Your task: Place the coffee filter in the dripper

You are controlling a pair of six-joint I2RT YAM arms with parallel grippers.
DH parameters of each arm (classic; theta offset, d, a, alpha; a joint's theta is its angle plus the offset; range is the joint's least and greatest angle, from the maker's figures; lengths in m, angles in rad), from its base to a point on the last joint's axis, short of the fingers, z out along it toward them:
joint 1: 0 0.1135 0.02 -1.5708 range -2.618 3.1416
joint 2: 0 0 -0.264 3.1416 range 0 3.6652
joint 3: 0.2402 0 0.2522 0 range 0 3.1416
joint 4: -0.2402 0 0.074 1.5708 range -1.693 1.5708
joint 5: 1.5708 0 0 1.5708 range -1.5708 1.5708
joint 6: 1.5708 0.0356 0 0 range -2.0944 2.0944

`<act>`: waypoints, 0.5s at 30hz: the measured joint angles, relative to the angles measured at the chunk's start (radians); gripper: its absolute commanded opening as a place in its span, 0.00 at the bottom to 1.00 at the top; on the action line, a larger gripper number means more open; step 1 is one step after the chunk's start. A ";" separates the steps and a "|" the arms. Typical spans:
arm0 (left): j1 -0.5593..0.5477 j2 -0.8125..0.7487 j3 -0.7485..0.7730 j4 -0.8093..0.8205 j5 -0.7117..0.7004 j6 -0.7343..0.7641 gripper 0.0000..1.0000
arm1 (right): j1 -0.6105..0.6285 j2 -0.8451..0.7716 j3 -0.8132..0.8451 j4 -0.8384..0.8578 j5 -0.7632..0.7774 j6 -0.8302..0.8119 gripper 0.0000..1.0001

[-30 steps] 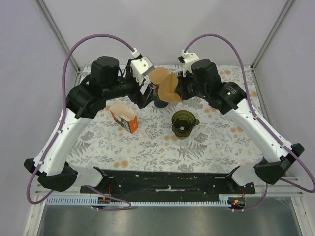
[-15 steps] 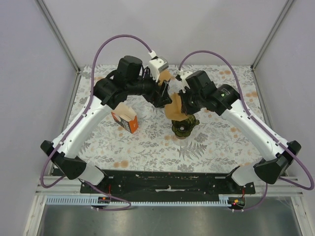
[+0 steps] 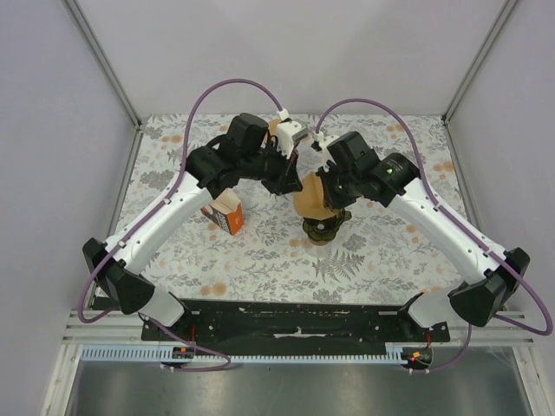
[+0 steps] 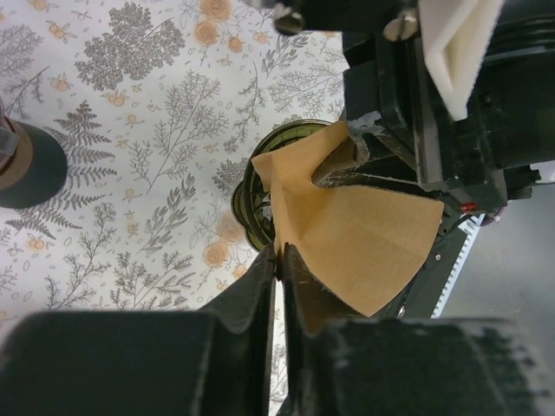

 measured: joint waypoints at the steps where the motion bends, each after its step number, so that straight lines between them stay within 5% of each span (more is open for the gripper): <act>1: -0.001 0.001 -0.004 0.005 0.003 -0.004 0.02 | -0.002 -0.002 -0.007 -0.001 -0.002 0.000 0.00; 10: -0.015 0.021 -0.025 0.020 0.018 -0.019 0.02 | -0.019 -0.048 -0.038 -0.005 -0.018 -0.023 0.43; 15: -0.025 0.045 -0.031 0.035 0.024 -0.034 0.02 | -0.023 -0.078 -0.037 -0.006 -0.020 -0.048 0.50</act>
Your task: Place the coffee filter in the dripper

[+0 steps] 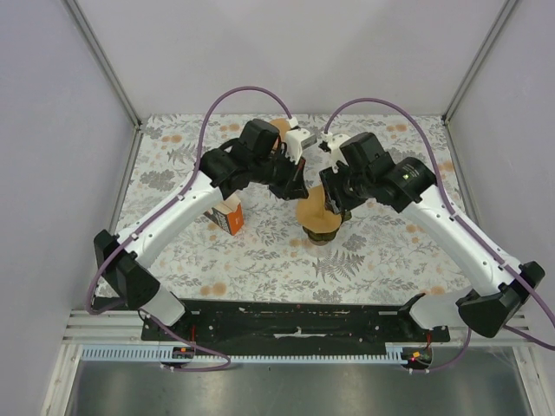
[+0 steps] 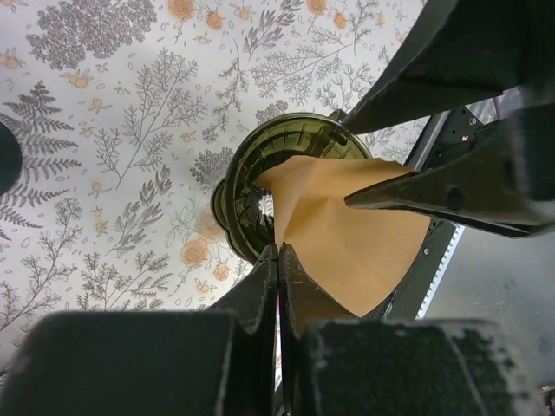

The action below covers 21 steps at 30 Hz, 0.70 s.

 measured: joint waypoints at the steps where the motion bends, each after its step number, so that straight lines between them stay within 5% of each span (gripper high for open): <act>1: -0.001 0.003 -0.005 0.002 0.001 -0.004 0.02 | 0.000 -0.002 0.004 -0.002 0.002 -0.007 0.49; 11: -0.001 0.053 -0.020 0.017 0.013 -0.045 0.02 | 0.002 -0.056 0.089 0.010 0.038 -0.025 0.10; 21: -0.001 0.070 -0.020 0.016 0.004 -0.070 0.02 | 0.014 -0.008 -0.085 0.099 -0.077 -0.014 0.00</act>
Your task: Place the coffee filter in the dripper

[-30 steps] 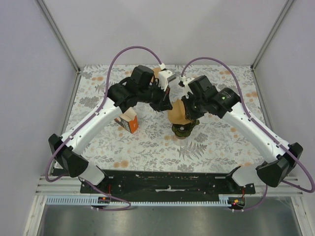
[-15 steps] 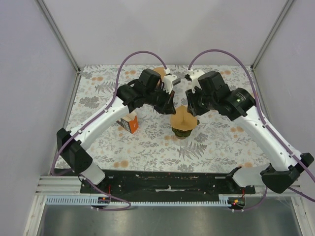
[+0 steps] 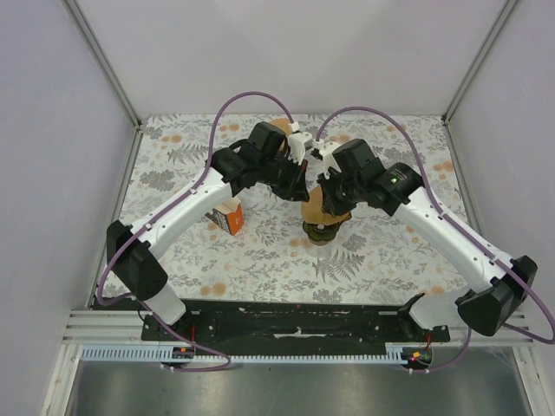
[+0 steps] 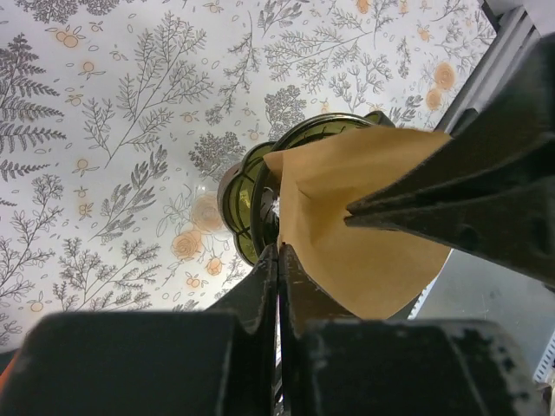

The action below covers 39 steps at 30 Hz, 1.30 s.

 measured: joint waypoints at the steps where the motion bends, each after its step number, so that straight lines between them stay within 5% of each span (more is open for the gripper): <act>1: 0.003 0.001 0.000 -0.005 -0.007 -0.002 0.03 | 0.000 0.010 -0.004 0.002 0.006 0.001 0.00; 9: 0.019 0.002 0.000 -0.025 -0.041 -0.014 0.45 | 0.000 0.079 -0.014 0.018 0.045 0.006 0.00; 13: 0.029 0.002 0.000 -0.047 -0.063 -0.014 0.55 | 0.000 0.100 -0.015 0.018 0.053 0.006 0.00; 33: 0.154 -0.104 -0.162 0.115 0.188 -0.187 0.63 | 0.030 0.210 -0.050 0.012 0.080 0.019 0.00; 39: 0.134 -0.104 -0.207 0.138 0.208 -0.201 0.50 | 0.040 0.220 -0.046 0.013 0.086 0.022 0.00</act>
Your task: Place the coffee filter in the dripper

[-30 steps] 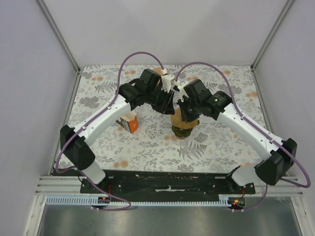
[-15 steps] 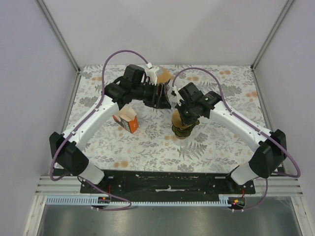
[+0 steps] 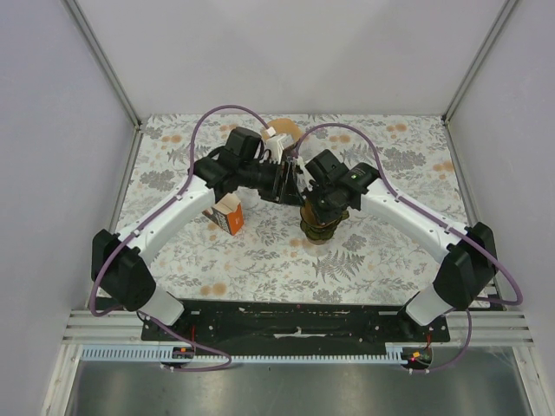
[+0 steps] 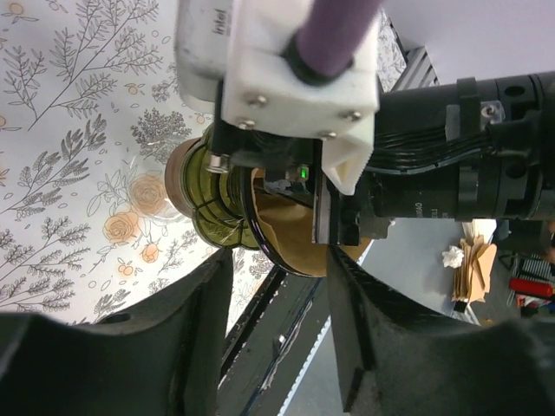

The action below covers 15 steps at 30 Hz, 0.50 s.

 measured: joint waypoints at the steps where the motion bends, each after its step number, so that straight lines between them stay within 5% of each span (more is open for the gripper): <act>1: -0.002 0.000 -0.002 0.002 0.001 -0.001 0.47 | 0.000 0.000 0.000 0.000 -0.001 0.000 0.00; 15: -0.016 0.000 -0.023 0.024 -0.006 -0.001 0.39 | -0.002 -0.031 0.053 -0.003 -0.022 -0.003 0.02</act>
